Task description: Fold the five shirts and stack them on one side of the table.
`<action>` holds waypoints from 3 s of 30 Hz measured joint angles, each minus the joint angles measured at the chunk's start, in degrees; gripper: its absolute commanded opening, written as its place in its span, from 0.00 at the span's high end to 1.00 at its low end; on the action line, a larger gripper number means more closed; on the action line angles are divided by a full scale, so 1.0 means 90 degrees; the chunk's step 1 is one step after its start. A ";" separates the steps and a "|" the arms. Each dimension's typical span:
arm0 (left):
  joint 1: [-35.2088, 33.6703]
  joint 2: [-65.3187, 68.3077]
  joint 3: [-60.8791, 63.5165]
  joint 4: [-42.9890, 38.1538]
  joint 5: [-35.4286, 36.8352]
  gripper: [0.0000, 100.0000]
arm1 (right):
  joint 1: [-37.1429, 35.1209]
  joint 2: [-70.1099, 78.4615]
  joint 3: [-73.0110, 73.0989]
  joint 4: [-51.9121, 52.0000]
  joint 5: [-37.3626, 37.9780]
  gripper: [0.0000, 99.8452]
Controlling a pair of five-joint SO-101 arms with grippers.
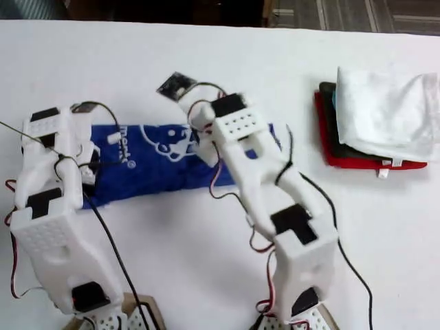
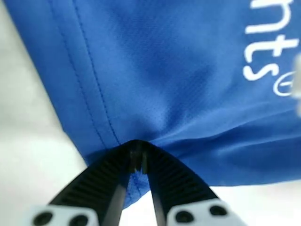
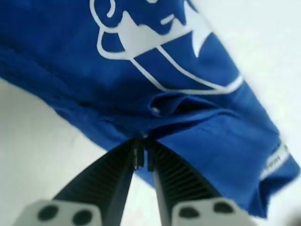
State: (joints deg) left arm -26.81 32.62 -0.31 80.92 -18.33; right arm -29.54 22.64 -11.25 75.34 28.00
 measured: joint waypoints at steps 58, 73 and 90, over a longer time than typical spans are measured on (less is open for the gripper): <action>0.0000 0.0000 0.0000 0.0000 0.0000 0.97 | 0.2149 -0.0391 0.0684 0.0684 0.0459 0.98; 0.0000 0.0000 0.0000 0.0000 0.0000 0.97 | 0.0215 -0.0772 0.1495 -0.0977 0.0449 0.98; 0.0000 0.0000 0.0000 0.0000 0.0000 0.97 | 0.0127 0.0391 -0.0332 -0.0645 -0.0371 0.98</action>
State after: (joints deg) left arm -26.81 32.62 -0.31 80.92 -18.33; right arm -28.40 26.15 -14.24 69.54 24.66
